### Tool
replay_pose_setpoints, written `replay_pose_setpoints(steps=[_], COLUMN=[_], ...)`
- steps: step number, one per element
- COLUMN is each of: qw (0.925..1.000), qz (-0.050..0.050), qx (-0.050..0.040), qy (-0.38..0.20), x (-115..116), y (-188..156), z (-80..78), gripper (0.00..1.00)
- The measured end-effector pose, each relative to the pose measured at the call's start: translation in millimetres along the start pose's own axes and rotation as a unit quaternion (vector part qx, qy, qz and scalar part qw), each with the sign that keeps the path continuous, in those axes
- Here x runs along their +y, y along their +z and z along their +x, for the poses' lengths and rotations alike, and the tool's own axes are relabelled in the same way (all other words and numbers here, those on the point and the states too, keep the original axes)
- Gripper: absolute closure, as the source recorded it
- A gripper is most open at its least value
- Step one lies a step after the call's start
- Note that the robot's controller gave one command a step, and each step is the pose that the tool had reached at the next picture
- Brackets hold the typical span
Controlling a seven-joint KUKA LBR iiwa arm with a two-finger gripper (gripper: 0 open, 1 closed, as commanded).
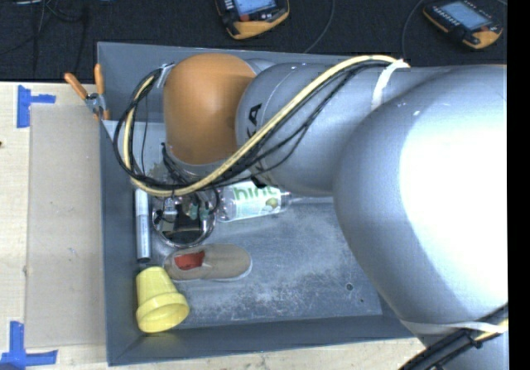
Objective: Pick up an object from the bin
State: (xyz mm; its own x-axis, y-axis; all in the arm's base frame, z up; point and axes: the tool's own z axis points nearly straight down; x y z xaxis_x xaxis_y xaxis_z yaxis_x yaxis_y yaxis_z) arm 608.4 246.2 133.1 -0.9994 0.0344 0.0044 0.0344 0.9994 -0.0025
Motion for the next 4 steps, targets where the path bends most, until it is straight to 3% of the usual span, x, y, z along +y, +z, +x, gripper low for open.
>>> replay_pose_setpoints(steps=[1, 2, 3, 4], qw=[0.9996, 0.9997, 0.999, 0.9996], qz=[0.001, 0.0, 0.0, -0.001], qx=[0.0017, -0.0022, -0.0012, -0.0026], qy=[-0.028, -0.023, 0.045, 0.028], x=[-67, -70, -27, -17], y=[65, -81, 66, -5], z=[-4.2, 14.2, 20.0, 56.9], gripper=[1.0, 1.0, 1.0, 1.0])
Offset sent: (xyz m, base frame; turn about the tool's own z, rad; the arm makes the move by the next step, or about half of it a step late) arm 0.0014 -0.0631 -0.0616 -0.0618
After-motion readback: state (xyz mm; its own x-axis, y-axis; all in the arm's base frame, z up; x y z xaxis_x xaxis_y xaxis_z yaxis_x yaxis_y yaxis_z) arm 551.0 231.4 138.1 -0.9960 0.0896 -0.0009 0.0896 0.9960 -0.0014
